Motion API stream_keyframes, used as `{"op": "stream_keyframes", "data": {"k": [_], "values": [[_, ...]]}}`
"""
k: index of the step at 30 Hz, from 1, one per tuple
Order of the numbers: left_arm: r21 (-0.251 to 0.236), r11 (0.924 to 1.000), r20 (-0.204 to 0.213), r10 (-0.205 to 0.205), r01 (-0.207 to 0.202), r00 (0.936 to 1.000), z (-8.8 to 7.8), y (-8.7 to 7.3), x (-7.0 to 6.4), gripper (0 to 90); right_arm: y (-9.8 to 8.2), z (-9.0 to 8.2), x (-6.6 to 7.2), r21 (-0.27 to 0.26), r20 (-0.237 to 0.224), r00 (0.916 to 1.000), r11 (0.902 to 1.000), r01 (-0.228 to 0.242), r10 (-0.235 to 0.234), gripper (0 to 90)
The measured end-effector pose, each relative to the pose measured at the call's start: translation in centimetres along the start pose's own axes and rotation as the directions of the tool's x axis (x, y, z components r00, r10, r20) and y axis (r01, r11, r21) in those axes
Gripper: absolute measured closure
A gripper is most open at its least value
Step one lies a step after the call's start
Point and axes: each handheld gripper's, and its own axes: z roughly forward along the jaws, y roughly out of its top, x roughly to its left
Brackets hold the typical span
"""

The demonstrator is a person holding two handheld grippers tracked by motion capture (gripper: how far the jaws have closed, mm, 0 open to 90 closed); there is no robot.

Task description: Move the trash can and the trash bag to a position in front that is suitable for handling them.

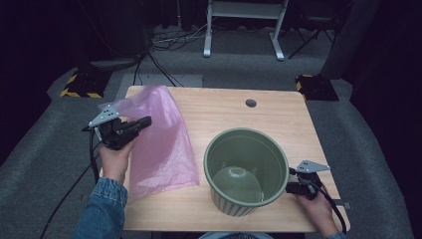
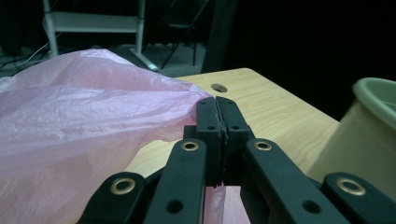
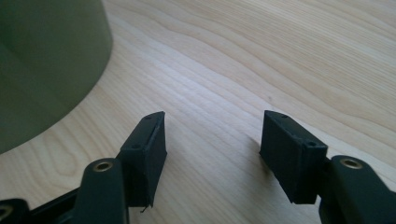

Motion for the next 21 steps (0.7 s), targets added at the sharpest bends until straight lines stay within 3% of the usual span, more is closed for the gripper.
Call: {"op": "stream_keyframes", "data": {"k": [4, 6, 8, 13, 21], "values": [[-0.011, 0.9995, 0.042, 0.029, -0.029, 0.9987, -0.2, 1.1, -0.4, 88.8, 0.0, 0.1, 0.1, -0.001, -0.007, 1.0000, 1.0000, 0.005, -0.005, 41.1], [-0.011, 0.9989, 0.091, 0.047, -0.046, 0.9947, -0.2, 1.7, -0.7, 88.8, 0.0, 0.1, 0.1, -0.001, -0.008, 1.0000, 1.0000, 0.006, -0.006, 41.0], [0.001, 0.9971, 0.110, 0.076, -0.077, 0.9910, -0.1, 2.4, -1.1, 88.8, 0.0, 0.1, 0.1, 0.000, -0.008, 1.0000, 1.0000, 0.006, -0.006, 41.1], [0.008, 0.9929, 0.132, 0.117, -0.119, 0.9844, -0.1, 3.9, -2.1, 88.8, 0.0, 0.1, 0.1, -0.001, -0.008, 0.9999, 1.0000, 0.007, -0.007, 41.2], [-0.025, 0.9914, 0.161, 0.131, -0.129, 0.9783, -0.4, 5.9, -2.9, 88.6, 0.4, 0.4, 0.7, -0.001, -0.039, 0.9987, 0.9995, 0.032, -0.032, 41.3]]}}
